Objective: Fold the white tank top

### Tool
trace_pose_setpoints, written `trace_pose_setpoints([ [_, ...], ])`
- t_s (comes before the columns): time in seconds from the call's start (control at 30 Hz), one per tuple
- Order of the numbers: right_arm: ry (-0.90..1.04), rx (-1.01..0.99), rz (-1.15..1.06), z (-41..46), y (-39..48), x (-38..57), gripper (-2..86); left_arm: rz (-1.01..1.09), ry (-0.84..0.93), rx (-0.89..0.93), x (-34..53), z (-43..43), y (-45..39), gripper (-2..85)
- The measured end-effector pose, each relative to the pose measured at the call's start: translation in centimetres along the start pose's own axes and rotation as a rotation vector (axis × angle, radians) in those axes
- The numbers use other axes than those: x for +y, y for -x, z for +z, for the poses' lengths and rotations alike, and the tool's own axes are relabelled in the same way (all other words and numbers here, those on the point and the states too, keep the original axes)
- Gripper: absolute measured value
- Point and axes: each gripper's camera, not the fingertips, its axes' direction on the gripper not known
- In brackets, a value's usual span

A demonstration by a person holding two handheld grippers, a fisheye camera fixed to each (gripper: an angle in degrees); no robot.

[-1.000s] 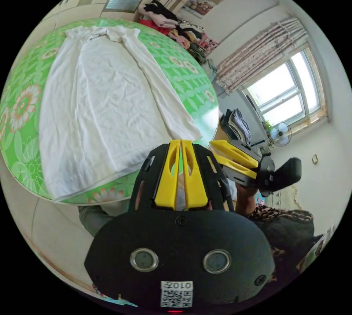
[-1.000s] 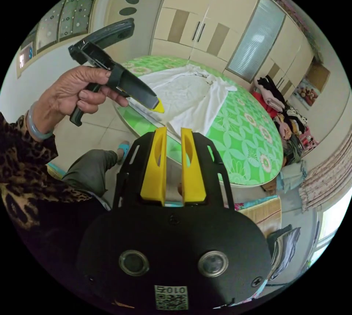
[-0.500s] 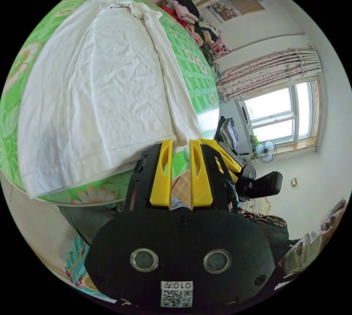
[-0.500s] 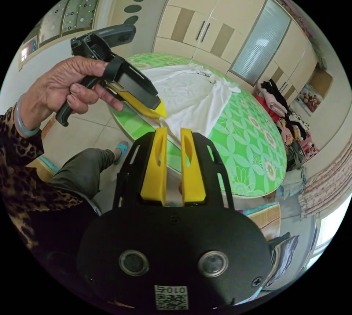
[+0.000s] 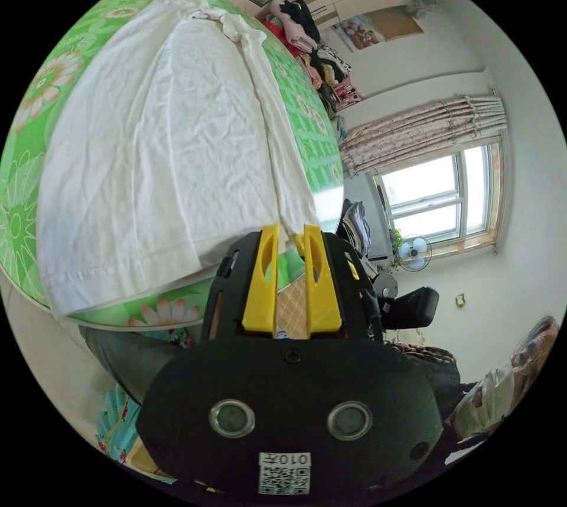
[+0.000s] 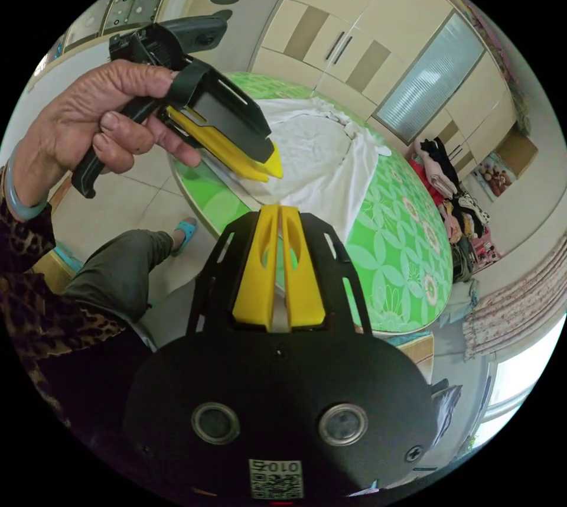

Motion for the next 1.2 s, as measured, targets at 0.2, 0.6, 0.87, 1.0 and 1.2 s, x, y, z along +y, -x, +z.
trace_pose_setpoints([
  [0.2, -0.11, 0.031, -0.007, -2.9, 0.1, 0.0, 1.2, -0.01, -0.022, -0.012, -0.9, -0.9, 0.5, 5.7],
  [0.6, -0.154, -0.123, 0.067, -2.3, -3.1, 0.5, 1.2, -0.036, 0.063, -0.006, -5.5, 0.7, 1.1, 8.1],
  [0.87, -0.105, -0.138, -0.018, -0.3, -2.8, 0.2, 1.3, 0.012, 0.09, -0.026, -6.2, 1.4, 1.3, 2.5],
  [1.0, -0.086, -0.086, -0.063, 0.9, -1.7, -0.1, 1.3, -0.006, 0.0, -0.082, -5.1, -0.3, 1.9, 0.6],
  [1.2, -0.038, -0.111, -0.091, 2.1, -2.0, -0.1, 1.2, 0.074, -0.009, -0.067, -6.1, -0.8, -0.4, 0.0],
])
